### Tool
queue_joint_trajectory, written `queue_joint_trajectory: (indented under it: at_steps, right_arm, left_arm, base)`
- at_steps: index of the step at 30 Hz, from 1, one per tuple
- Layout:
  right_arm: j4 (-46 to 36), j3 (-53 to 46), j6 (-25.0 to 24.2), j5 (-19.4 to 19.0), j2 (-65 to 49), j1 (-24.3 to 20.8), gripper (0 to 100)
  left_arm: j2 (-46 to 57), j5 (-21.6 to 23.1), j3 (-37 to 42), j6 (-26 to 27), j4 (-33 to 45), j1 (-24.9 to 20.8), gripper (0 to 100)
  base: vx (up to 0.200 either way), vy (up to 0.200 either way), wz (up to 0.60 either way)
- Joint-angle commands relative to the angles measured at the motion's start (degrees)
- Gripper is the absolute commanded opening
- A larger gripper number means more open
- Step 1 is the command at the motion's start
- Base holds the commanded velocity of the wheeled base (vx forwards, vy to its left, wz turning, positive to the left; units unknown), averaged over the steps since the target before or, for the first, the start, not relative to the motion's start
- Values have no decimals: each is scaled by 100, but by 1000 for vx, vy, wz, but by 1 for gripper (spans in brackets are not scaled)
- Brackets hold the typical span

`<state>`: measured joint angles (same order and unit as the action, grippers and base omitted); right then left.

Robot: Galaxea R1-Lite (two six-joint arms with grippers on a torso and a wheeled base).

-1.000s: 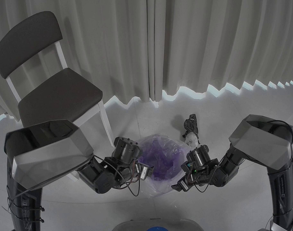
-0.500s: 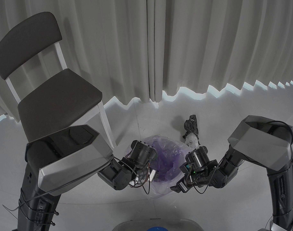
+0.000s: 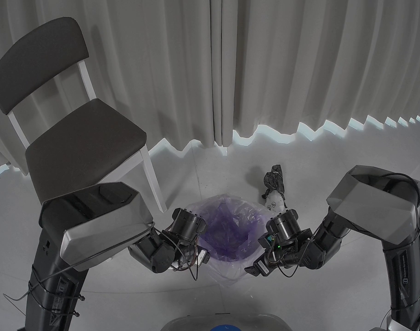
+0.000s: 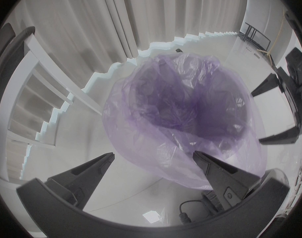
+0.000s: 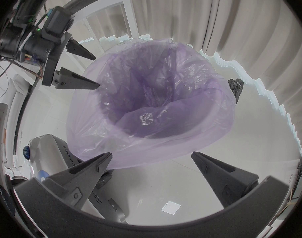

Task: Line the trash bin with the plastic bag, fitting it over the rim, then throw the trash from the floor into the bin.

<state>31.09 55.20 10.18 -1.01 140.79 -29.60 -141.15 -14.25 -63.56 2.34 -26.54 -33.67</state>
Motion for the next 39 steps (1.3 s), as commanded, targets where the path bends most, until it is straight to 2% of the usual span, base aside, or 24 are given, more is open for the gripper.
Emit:
queue_joint_trajectory:
  at_steps: [1, 8, 14, 24, 29, 34, 39]
  right_arm:
    - [3, -9, 2, 5, 10, -2, 100]
    - [-15, 26, 2, -31, 19, 16, 100]
    - [-15, 26, 2, -31, 19, 16, 100]
    - [-59, 61, 2, -31, 19, 42, 100]
    - [-516, 211, 28, -39, 10, 174, 100]
    - [-613, 386, 46, -39, 28, 297, 100]
    - [-1245, 1010, 46, -66, 159, 446, 100]
  left_arm:
    - [53, 1, 169, 82, 0, 98, 100]
    - [88, 1, 195, 12, -18, 141, 100]
    - [220, -8, 204, 12, -413, 141, 100]
    - [290, 1, 388, -14, -378, 212, 100]
    - [132, 10, 397, -6, -413, 282, 100]
    - [79, 36, 353, -6, -422, 361, 100]
    - [-158, 36, 81, 38, -378, 440, 100]
  base:
    - [0, 0, 0]
    - [0, 0, 0]
    - [0, 0, 0]
    - [0, 0, 0]
    - [0, 0, 0]
    - [0, 0, 0]
    - [0, 0, 0]
